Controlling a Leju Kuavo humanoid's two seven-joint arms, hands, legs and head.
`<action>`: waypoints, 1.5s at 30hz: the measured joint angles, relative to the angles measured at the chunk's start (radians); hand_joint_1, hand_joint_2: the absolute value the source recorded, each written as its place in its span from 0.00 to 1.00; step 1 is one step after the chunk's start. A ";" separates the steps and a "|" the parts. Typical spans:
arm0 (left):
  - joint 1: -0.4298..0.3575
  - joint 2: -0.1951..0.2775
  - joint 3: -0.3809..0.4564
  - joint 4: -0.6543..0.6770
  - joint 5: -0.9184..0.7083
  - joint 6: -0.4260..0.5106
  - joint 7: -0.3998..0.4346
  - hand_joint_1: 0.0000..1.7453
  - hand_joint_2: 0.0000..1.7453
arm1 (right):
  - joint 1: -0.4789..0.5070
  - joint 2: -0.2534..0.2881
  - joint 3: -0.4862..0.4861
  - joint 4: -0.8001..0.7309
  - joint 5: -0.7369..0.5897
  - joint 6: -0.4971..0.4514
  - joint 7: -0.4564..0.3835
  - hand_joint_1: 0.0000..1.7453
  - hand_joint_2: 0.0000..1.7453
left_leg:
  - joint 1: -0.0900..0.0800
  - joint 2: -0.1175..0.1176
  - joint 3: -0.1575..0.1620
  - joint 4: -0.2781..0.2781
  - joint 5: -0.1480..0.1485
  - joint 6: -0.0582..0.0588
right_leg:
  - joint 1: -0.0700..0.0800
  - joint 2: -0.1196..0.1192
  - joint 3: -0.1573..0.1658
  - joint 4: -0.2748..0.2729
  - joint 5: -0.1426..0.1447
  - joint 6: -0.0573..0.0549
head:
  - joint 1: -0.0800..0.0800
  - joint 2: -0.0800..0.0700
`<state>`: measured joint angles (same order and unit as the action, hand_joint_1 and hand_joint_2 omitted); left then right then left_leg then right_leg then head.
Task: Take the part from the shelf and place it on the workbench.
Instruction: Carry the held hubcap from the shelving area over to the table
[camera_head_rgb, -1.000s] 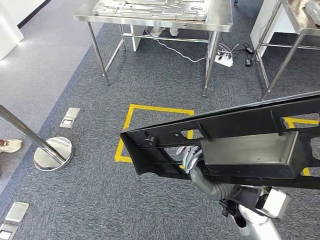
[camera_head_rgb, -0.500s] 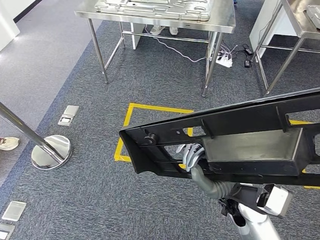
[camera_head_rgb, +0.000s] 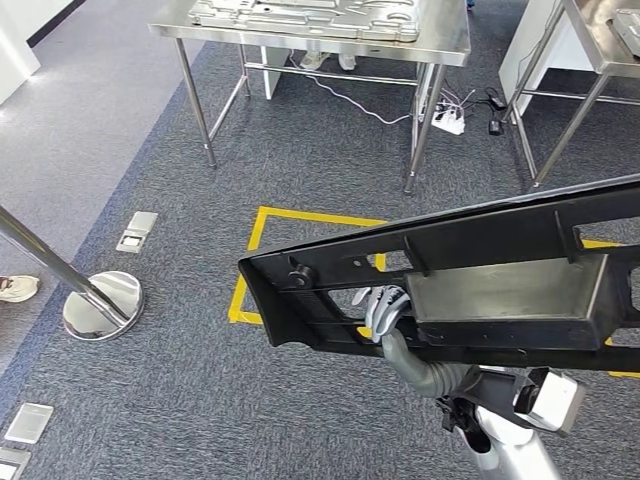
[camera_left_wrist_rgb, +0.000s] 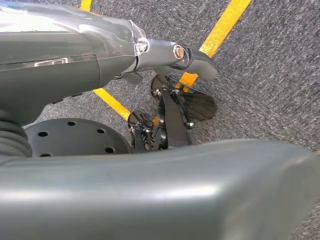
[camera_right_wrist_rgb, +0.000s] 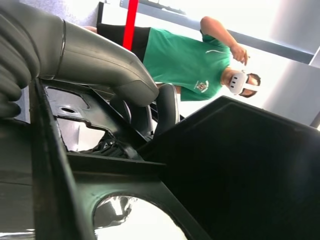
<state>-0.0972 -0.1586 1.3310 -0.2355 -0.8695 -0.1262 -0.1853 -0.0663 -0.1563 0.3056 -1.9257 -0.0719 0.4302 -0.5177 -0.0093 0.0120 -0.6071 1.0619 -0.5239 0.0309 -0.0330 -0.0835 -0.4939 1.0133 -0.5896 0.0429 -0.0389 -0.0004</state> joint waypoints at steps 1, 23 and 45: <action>0.000 0.000 0.000 0.000 0.002 0.000 0.000 0.00 1.00 | -0.001 0.001 0.000 0.000 0.000 0.000 0.000 1.00 1.00 | -0.002 0.000 0.001 -0.003 -0.001 0.004 | -0.001 -0.001 0.002 -0.003 0.000 0.004 | 0.000 0.000; -0.006 0.001 0.001 0.000 0.003 0.006 0.010 0.00 1.00 | -0.002 0.005 -0.004 0.007 -0.010 0.010 0.001 1.00 1.00 | 0.020 -0.024 -0.062 0.229 -0.139 -0.038 | 0.000 0.071 -0.057 0.030 0.032 -0.036 | -0.001 0.000; -0.004 -0.001 0.001 0.000 0.004 0.001 0.011 0.00 1.00 | 0.013 0.004 -0.016 0.005 -0.011 0.013 -0.010 1.00 1.00 | 0.002 -0.022 0.078 -0.007 -0.059 0.014 | 0.023 0.079 -0.114 0.067 0.073 -0.022 | -0.004 0.000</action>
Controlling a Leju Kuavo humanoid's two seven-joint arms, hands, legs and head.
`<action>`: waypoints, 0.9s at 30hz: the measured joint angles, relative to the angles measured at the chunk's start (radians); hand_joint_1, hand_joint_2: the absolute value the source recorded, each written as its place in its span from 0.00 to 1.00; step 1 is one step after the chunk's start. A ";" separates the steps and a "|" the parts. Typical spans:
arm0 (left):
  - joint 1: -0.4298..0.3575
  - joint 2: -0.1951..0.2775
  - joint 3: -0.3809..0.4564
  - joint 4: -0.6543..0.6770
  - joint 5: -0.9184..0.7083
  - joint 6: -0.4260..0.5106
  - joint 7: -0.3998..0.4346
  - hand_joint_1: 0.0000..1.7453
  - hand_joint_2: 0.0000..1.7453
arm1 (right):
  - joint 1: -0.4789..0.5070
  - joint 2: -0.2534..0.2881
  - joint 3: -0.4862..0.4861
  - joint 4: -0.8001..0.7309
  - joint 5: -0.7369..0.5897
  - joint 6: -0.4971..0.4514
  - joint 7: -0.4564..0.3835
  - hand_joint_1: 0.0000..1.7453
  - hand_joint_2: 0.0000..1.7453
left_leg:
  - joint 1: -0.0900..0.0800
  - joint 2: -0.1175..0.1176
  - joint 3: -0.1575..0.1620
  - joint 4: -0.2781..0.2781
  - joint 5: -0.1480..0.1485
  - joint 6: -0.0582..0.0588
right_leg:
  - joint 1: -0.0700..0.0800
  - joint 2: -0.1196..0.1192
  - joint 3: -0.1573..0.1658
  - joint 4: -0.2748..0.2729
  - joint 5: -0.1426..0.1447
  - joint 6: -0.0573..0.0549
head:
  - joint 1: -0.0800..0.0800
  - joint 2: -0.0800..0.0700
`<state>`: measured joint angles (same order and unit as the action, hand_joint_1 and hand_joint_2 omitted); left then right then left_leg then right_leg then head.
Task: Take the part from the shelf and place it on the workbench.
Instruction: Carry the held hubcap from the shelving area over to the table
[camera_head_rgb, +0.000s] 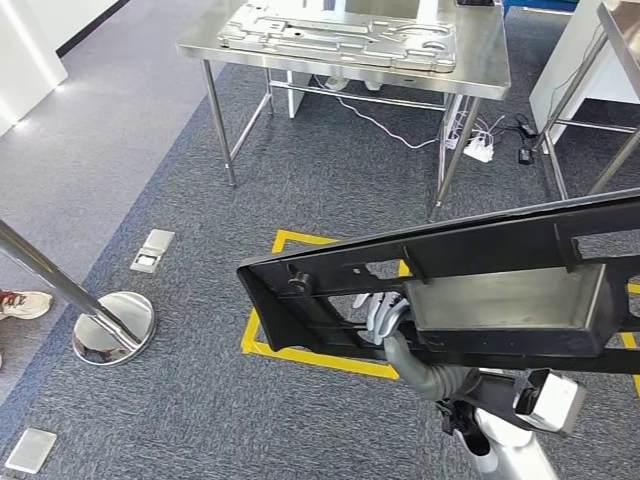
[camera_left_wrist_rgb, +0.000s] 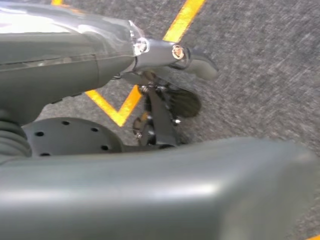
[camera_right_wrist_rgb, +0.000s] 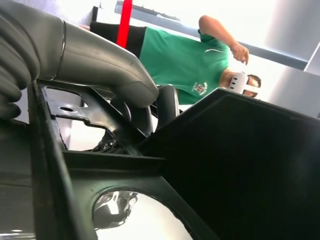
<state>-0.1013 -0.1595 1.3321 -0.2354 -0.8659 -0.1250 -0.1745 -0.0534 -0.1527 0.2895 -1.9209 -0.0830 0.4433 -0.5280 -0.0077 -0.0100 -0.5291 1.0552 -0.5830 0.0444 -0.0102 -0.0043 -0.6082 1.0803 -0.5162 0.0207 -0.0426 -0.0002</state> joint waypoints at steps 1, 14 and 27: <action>-0.001 -0.001 0.000 0.000 0.000 0.000 0.000 0.00 1.00 | 0.000 0.000 -0.002 -0.002 0.001 0.000 0.000 1.00 1.00 | 0.000 0.000 0.000 -0.002 -0.002 -0.004 | 0.002 0.001 0.005 -0.007 -0.008 -0.003 | 0.000 0.000; 0.003 0.000 0.000 0.000 0.001 0.000 0.001 0.00 1.00 | 0.003 0.000 -0.016 -0.004 -0.049 0.041 0.002 1.00 1.00 | 0.029 -0.021 -0.109 0.071 0.077 -0.058 | -0.030 0.035 0.095 -0.039 -0.069 0.001 | -0.002 0.000; 0.004 0.000 0.000 0.000 0.003 0.000 0.002 0.00 1.00 | 0.003 -0.002 -0.033 0.004 -0.021 0.031 0.011 1.00 1.00 | 0.011 -0.014 -0.013 -0.001 0.012 0.007 | -0.014 0.014 -0.072 0.180 -0.086 0.020 | 0.000 0.000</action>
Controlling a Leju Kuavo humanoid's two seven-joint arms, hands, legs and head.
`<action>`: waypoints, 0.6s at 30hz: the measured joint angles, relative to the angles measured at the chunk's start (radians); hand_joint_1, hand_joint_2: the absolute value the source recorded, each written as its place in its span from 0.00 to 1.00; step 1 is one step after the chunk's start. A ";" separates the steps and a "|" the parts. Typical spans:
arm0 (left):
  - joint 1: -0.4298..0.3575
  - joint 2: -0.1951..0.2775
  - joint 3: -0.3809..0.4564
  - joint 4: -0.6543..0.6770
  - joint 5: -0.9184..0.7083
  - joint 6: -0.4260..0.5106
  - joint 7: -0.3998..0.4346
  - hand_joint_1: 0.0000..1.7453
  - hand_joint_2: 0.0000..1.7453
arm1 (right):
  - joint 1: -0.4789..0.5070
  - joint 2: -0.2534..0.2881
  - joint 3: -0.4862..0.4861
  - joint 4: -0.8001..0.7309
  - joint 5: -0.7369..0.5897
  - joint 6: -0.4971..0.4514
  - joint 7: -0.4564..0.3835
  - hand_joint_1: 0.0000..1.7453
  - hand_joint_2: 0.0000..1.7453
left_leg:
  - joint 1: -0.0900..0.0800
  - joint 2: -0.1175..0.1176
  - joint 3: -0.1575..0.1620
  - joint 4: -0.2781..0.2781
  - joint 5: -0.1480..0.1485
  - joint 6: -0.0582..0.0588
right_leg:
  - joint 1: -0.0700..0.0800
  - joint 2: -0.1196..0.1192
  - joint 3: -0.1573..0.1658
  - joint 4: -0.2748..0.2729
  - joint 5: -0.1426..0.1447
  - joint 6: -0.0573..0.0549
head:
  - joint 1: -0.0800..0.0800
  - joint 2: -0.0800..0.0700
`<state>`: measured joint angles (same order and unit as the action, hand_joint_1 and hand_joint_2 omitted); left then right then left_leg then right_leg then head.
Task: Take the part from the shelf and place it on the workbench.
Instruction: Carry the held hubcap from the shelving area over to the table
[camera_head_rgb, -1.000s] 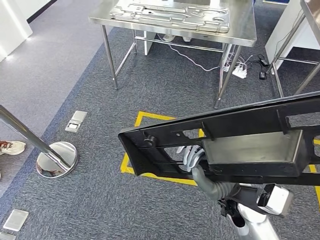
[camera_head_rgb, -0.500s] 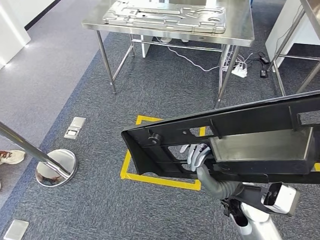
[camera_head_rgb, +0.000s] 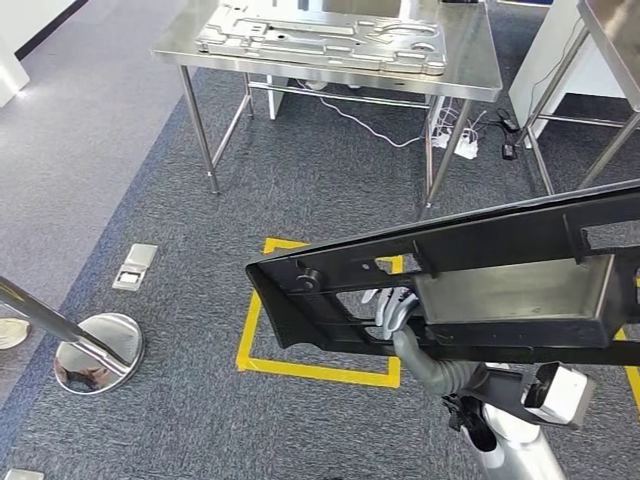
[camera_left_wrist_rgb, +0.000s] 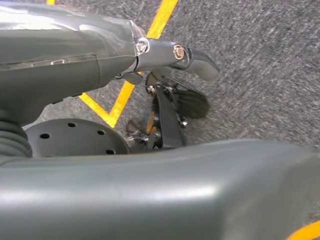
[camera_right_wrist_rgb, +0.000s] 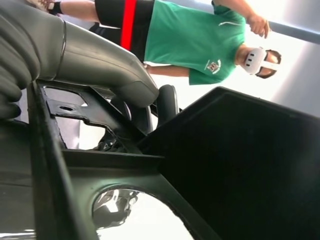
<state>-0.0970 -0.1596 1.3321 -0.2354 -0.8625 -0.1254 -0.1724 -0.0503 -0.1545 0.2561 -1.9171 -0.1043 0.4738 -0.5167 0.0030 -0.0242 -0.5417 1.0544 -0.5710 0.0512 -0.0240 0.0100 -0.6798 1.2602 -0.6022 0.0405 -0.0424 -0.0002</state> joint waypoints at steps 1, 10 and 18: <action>0.000 0.000 0.000 0.000 0.001 0.000 0.000 0.00 1.00 | 0.000 0.000 -0.001 0.000 0.000 0.000 0.000 1.00 1.00 | -0.002 0.000 0.012 0.000 -0.009 0.000 | 0.005 0.000 0.020 -0.062 0.045 -0.008 | 0.000 0.000; -0.008 -0.002 0.000 0.000 0.002 0.001 0.002 0.00 1.00 | -0.004 0.003 -0.003 -0.001 -0.001 0.000 0.002 1.00 1.00 | -0.002 0.007 -0.018 0.094 -0.080 -0.040 | 0.005 -0.008 0.097 -0.217 0.070 -0.045 | -0.002 0.000; -0.001 -0.002 0.000 0.000 0.002 0.003 0.003 0.00 1.00 | -0.004 0.010 -0.001 0.001 0.000 -0.001 0.003 1.00 1.00 | 0.008 0.013 -0.085 0.061 0.061 -0.052 | 0.000 -0.009 0.170 -0.219 0.014 -0.028 | -0.004 0.000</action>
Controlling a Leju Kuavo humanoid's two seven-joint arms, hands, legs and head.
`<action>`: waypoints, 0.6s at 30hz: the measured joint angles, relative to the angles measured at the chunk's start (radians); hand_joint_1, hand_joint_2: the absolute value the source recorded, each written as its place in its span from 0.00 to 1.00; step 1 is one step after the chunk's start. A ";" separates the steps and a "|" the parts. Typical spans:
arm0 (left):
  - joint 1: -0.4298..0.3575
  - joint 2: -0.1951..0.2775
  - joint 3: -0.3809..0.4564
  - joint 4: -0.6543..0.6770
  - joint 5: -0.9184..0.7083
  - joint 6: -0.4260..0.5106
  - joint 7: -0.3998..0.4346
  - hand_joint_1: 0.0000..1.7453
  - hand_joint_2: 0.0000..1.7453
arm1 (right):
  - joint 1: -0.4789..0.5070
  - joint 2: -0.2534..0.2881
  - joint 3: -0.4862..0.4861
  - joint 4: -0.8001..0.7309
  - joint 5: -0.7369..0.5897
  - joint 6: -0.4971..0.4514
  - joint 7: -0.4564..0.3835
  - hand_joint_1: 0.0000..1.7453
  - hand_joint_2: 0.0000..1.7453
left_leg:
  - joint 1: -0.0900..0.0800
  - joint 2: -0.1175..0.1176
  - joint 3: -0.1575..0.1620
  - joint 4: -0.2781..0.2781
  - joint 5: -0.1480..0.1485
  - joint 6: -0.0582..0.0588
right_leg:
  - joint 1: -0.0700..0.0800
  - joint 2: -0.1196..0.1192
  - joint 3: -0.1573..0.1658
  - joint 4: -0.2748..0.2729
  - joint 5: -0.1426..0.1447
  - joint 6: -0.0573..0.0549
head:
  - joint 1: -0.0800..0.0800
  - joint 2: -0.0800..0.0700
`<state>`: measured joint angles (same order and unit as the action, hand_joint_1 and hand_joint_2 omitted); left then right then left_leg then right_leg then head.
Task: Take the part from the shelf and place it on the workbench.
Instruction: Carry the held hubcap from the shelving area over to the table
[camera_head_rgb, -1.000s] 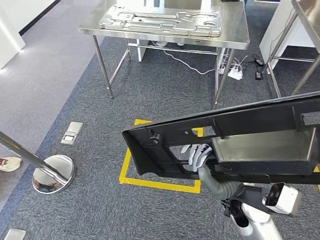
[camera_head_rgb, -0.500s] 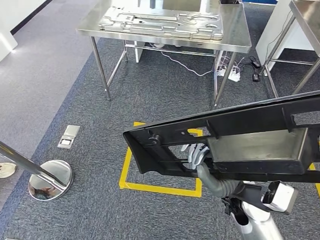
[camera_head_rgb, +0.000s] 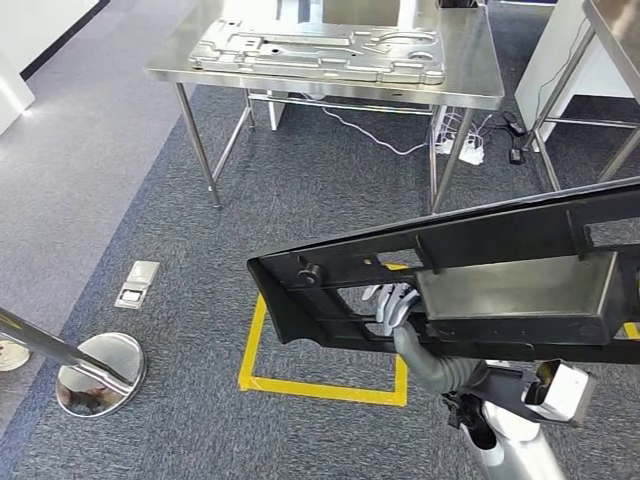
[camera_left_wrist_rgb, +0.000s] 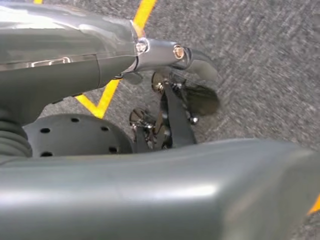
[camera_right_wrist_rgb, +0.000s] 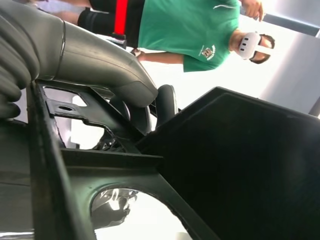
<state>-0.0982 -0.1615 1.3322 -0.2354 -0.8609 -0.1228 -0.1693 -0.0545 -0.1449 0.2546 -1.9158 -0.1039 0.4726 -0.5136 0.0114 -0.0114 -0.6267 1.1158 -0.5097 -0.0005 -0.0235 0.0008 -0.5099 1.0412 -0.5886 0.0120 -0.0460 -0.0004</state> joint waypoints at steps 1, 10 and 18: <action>-0.001 0.000 0.000 0.000 0.000 0.000 0.001 0.00 1.00 | -0.001 0.002 0.000 0.000 0.001 0.000 0.001 1.00 1.00 | -0.003 0.001 0.009 -0.021 -0.001 0.007 | 0.000 0.000 0.003 -0.001 -0.004 0.006 | 0.000 0.000; -0.002 0.000 0.000 0.000 0.000 0.000 0.001 0.00 1.00 | -0.004 0.006 0.008 0.001 0.003 -0.008 0.008 1.00 1.00 | -0.001 0.005 0.059 -0.060 -0.042 0.051 | 0.000 0.000 -0.150 0.266 -0.104 0.034 | 0.002 0.000; -0.003 0.001 0.000 0.000 -0.001 0.007 0.002 0.00 1.00 | -0.003 0.008 0.016 0.007 0.009 -0.021 0.008 1.00 1.00 | -0.005 0.003 0.108 -0.061 -0.090 0.024 | 0.008 0.002 -0.106 0.032 0.063 0.012 | 0.003 0.000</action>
<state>-0.1009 -0.1606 1.3321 -0.2354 -0.8615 -0.1157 -0.1668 -0.0577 -0.1369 0.2708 -1.9089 -0.0949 0.4517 -0.5056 0.0067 -0.0086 -0.5189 1.0544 -0.6001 0.0231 -0.0154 0.0030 -0.6155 1.0736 -0.5257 0.0240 -0.0429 -0.0002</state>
